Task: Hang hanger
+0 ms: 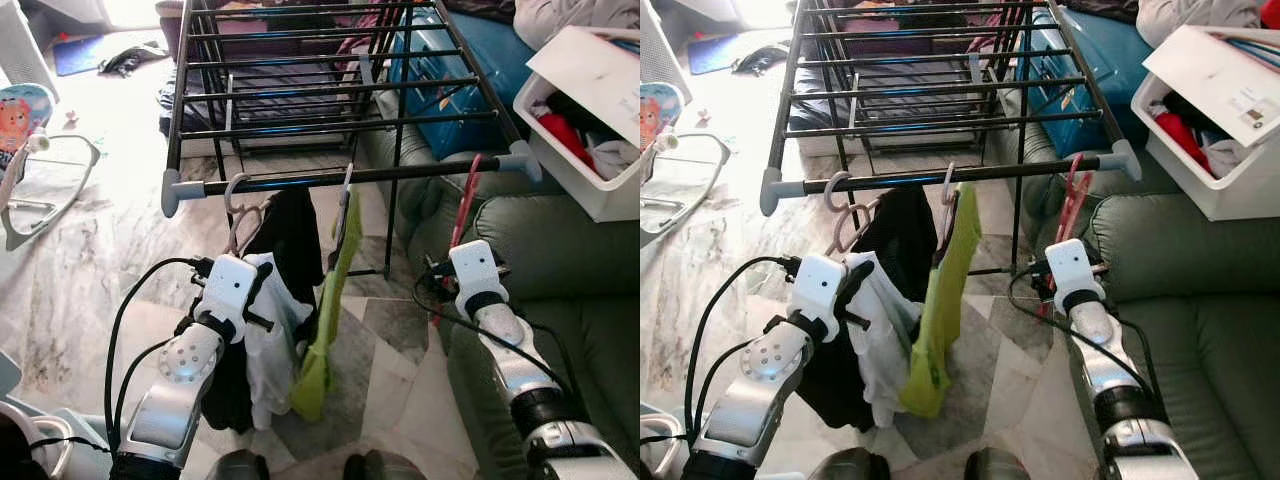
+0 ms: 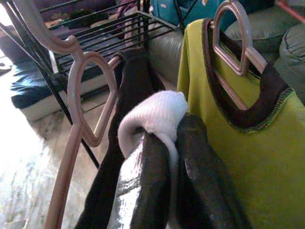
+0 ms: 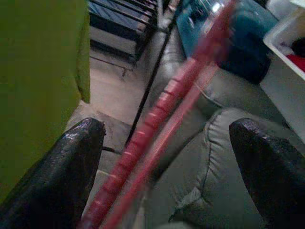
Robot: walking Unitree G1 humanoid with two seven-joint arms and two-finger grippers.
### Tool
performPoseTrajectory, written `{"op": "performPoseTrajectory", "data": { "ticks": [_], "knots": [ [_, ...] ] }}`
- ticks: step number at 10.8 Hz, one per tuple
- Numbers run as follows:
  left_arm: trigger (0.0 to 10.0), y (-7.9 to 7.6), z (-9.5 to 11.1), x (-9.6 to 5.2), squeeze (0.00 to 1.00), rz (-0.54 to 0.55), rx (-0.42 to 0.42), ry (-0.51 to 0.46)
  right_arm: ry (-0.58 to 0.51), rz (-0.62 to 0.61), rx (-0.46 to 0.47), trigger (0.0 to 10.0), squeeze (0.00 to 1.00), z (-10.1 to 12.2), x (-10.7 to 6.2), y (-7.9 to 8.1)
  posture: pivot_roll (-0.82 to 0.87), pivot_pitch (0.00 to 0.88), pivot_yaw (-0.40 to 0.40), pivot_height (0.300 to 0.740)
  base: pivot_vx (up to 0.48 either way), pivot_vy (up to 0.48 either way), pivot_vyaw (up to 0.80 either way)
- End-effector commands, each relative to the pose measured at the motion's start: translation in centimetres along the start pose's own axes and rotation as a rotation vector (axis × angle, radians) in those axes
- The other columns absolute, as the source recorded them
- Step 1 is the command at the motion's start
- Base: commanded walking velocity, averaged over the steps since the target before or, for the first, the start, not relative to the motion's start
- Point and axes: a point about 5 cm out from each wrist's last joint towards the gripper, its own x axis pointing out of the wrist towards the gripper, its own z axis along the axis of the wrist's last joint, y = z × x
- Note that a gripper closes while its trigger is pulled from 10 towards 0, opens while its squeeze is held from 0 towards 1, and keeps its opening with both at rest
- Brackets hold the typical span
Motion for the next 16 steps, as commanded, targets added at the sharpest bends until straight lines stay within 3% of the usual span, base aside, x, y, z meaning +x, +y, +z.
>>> {"op": "performPoseTrajectory", "data": {
  "ticks": [1,6,7,8,16],
  "knots": [
    [10.0,0.1,1.0,0.1,0.0,-0.006,0.016,-0.041,0.023,-0.035,0.023,10.0,0.0,-0.1,0.2,-0.4,-0.01,0.031,0.001,0.74,0.0,0.0,0.0],
    [10.0,-0.1,1.0,0.1,0.0,-0.015,0.017,-0.038,0.013,-0.017,0.046,10.0,0.0,0.3,0.6,-0.3,-0.01,0.032,0.004,0.74,0.0,0.0,0.0],
    [10.0,0.0,1.0,0.1,0.0,-0.012,0.02,-0.035,0.031,0.013,0.05,9.3,0.0,0.2,0.8,0.0,-0.01,0.032,0.004,0.74,0.0,0.0,0.0],
    [10.0,0.2,1.0,0.1,0.0,-0.009,0.022,-0.033,0.033,0.019,0.071,0.0,0.0,0.3,1.0,-0.1,0.0,0.032,0.002,0.74,0.0,0.0,0.0],
    [10.0,-0.5,0.8,0.1,0.0,-0.036,0.02,-0.02,0.041,0.015,0.062,0.0,0.0,0.4,1.5,-0.8,0.0,0.029,0.005,0.74,0.0,0.0,0.0]
  ]
}}
